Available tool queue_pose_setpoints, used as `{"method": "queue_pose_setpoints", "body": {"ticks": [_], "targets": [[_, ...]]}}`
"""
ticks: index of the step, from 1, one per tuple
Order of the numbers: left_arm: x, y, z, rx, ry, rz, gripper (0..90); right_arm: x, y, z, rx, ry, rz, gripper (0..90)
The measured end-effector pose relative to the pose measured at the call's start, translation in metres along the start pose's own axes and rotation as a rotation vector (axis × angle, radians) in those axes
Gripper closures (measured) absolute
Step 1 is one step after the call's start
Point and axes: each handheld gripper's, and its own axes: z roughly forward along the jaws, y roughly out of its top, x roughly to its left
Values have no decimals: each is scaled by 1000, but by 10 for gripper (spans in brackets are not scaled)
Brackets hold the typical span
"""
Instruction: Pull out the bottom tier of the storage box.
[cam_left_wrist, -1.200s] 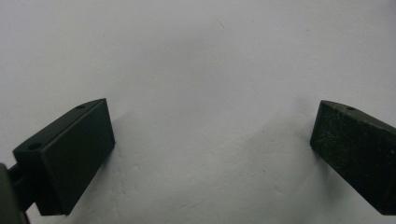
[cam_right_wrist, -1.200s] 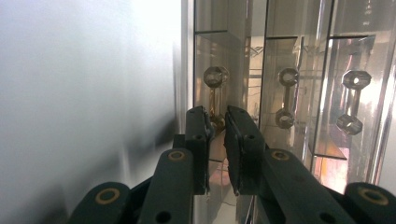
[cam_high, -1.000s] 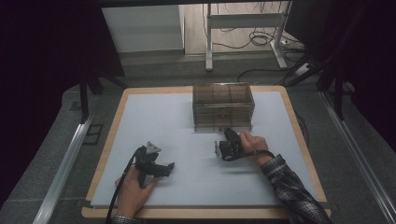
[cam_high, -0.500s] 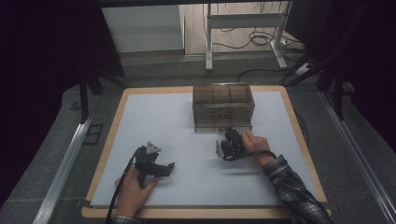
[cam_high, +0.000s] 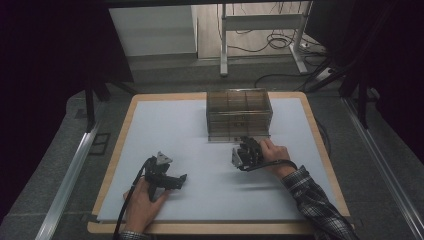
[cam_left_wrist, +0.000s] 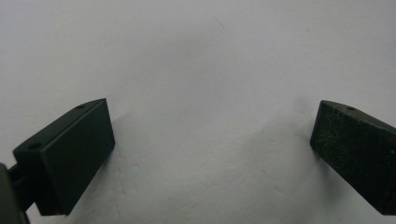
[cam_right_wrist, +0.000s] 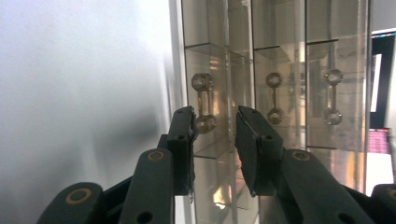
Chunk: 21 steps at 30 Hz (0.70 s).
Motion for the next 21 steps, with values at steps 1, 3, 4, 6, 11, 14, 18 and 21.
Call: {"method": "queue_pose_setpoints", "body": {"ticks": [1,3,4,6,11,14,18,21], "targets": [[0,0,0,0,0,0,0,-1,0,-1,0,8,8,664],[0,0,0,0,0,0,0,-4,-2,-1,-10,26,20,658],[0,0,0,1,0,1,0,-4,-2,-1,-10,26,20,658],[0,0,0,0,0,0,0,-6,-2,-3,-12,35,32,655],[0,0,0,0,0,0,0,-13,-5,-5,-31,88,83,651],[0,0,0,0,0,0,0,-16,-6,-6,-32,111,103,650],[0,0,0,0,0,0,0,-23,-8,-6,-43,168,138,647],[0,0,0,0,0,0,0,-26,-9,-6,-44,185,150,644]]}}
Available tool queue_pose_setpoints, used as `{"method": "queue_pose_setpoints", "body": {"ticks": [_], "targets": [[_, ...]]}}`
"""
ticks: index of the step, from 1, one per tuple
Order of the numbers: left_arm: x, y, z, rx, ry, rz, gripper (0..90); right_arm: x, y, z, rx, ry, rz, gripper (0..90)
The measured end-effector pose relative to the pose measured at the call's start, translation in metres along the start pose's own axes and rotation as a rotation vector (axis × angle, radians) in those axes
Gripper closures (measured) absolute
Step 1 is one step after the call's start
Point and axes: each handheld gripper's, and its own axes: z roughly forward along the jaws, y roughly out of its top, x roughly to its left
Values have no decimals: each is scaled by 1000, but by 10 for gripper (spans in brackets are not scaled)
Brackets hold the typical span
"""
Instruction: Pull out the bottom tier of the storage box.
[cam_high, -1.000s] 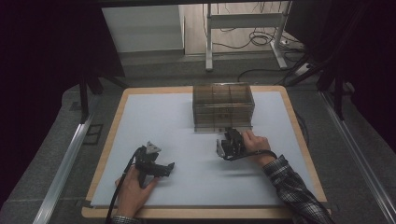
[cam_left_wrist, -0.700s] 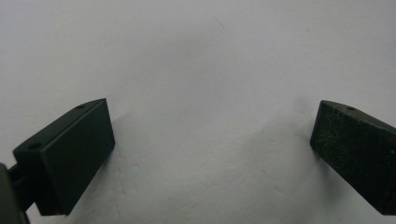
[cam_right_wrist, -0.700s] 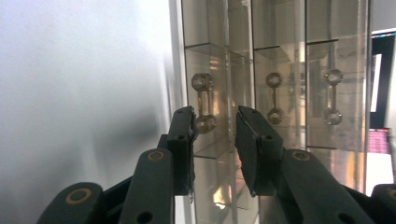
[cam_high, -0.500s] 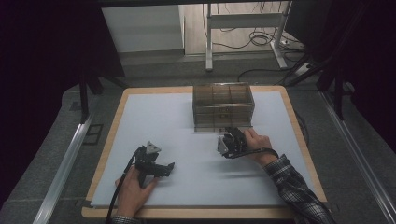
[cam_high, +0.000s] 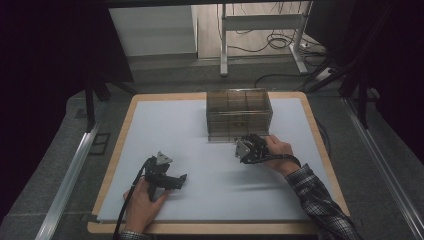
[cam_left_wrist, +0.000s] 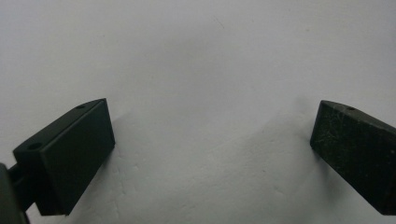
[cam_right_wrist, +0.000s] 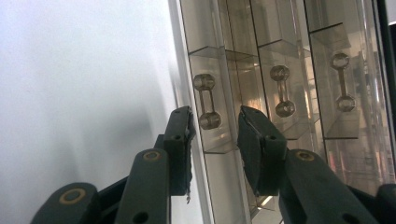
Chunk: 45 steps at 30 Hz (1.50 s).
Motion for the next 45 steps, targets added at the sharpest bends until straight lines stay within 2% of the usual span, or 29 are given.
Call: {"method": "queue_pose_setpoints", "body": {"ticks": [9,10,11,13,14,17,18,24,25,30,37,45], "targets": [[0,0,0,0,0,1,0,-19,-5,-4,-43,112,72,631],[0,0,0,0,0,1,0,-19,-5,-4,-43,112,72,631],[0,0,0,0,0,0,0,-22,-7,-5,-49,135,88,628],[0,0,0,0,1,1,0,-24,-7,-5,-52,143,93,628],[0,0,0,0,1,3,0,-28,-9,-5,-60,171,105,623],[0,0,0,0,1,4,0,-31,-11,-5,-62,188,131,623],[0,0,0,0,0,0,0,-36,-12,-5,-72,221,147,615],[0,0,0,0,0,0,0,-43,-15,-3,-79,268,176,610],[0,0,0,0,0,0,0,-47,-17,-2,-88,291,190,610],[0,0,0,0,0,1,0,-54,-20,-2,-85,314,208,610],[0,0,0,0,0,0,0,-69,-30,4,-90,378,257,619],[0,0,0,0,0,0,0,-78,-44,13,-72,438,267,641]]}}
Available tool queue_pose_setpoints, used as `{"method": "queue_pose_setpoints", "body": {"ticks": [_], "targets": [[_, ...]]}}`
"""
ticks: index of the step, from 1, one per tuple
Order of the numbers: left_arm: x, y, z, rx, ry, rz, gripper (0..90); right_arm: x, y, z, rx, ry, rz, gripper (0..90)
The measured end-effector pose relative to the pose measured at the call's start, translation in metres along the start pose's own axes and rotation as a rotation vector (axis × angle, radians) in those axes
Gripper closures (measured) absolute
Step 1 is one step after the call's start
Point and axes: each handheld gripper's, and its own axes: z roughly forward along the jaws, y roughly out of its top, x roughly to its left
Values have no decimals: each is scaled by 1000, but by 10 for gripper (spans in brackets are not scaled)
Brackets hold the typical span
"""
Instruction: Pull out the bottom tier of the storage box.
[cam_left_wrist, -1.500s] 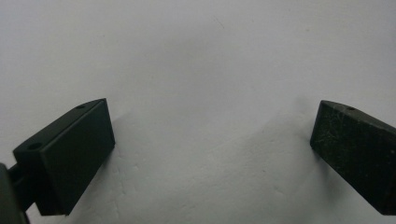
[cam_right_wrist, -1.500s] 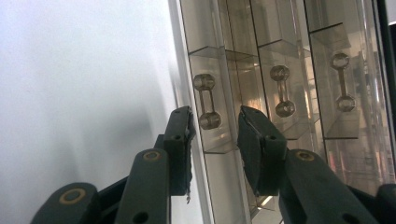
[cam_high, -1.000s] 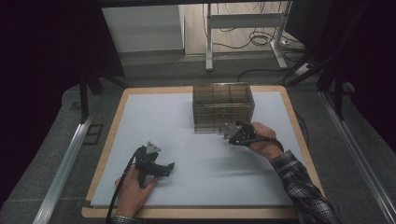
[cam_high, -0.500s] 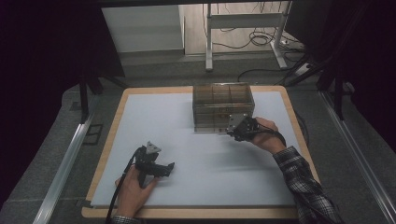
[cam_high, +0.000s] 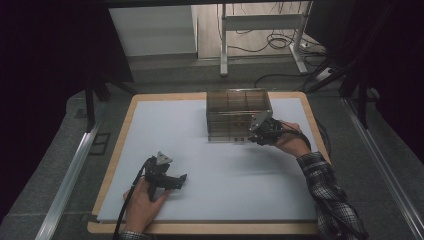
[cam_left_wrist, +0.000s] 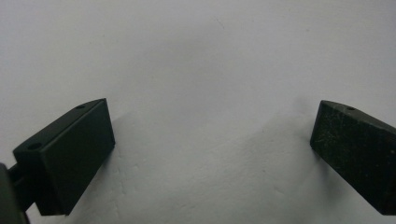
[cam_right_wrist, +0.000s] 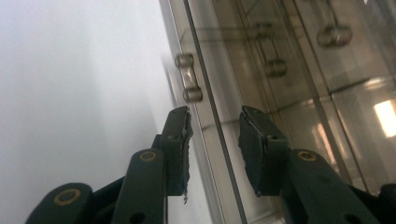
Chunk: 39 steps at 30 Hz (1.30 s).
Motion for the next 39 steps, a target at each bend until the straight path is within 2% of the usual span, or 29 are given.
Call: {"method": "queue_pose_setpoints", "body": {"ticks": [7,8,12,13,16,22,23,27,33,36,39], "targets": [[0,0,0,0,0,0,0,-10,-10,9,25,41,16,679],[0,0,0,0,0,1,0,-13,-12,11,26,58,12,692],[0,0,0,0,0,0,0,-17,-12,14,31,74,6,702],[0,0,0,0,0,1,0,-20,-13,16,30,96,5,706],[0,0,0,0,0,0,0,-22,-14,18,37,107,0,716],[0,0,0,0,0,0,0,-30,-18,25,45,174,-21,749],[0,0,0,0,0,0,0,-31,-19,28,50,199,-27,773],[0,0,0,0,0,0,0,-33,-22,28,42,216,-30,822],[0,0,0,0,0,1,0,-36,-21,29,42,244,-48,842],[0,0,0,0,0,1,0,-36,-21,29,39,257,-43,847],[0,0,0,0,0,1,0,-33,-21,26,41,252,-59,849]]}}
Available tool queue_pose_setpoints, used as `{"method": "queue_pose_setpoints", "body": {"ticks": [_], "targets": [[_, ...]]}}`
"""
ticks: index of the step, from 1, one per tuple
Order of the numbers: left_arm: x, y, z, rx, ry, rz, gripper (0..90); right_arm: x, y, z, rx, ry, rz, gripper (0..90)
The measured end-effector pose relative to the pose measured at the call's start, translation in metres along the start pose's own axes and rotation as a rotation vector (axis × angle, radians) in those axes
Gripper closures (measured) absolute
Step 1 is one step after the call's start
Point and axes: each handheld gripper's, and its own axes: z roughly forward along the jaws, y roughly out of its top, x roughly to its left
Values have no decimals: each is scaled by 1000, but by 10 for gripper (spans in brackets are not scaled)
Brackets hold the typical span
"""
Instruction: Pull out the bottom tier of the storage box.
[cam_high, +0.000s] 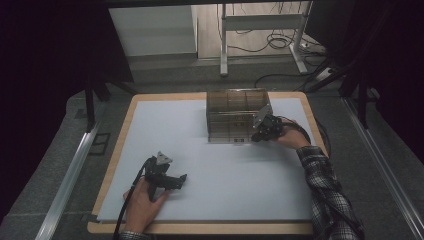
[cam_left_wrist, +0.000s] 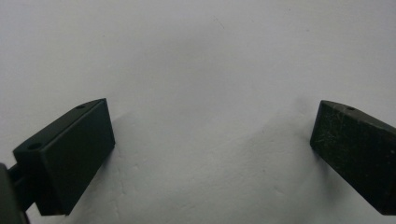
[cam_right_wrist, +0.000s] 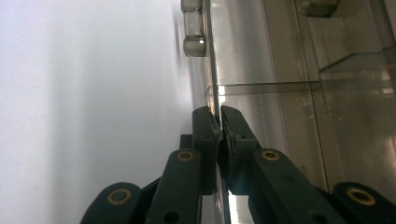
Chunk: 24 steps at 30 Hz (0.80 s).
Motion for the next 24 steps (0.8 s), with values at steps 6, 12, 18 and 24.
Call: {"method": "queue_pose_setpoints", "body": {"ticks": [6,12,18,24], "targets": [[0,0,0,0,0,0,0,6,0,-3,1,11,-10,853],[0,0,0,0,0,-1,0,12,2,-6,0,14,-30,852],[0,0,0,0,0,0,0,21,3,-8,2,24,-47,851],[0,0,0,0,0,0,0,30,1,-10,-2,34,-56,851]]}}
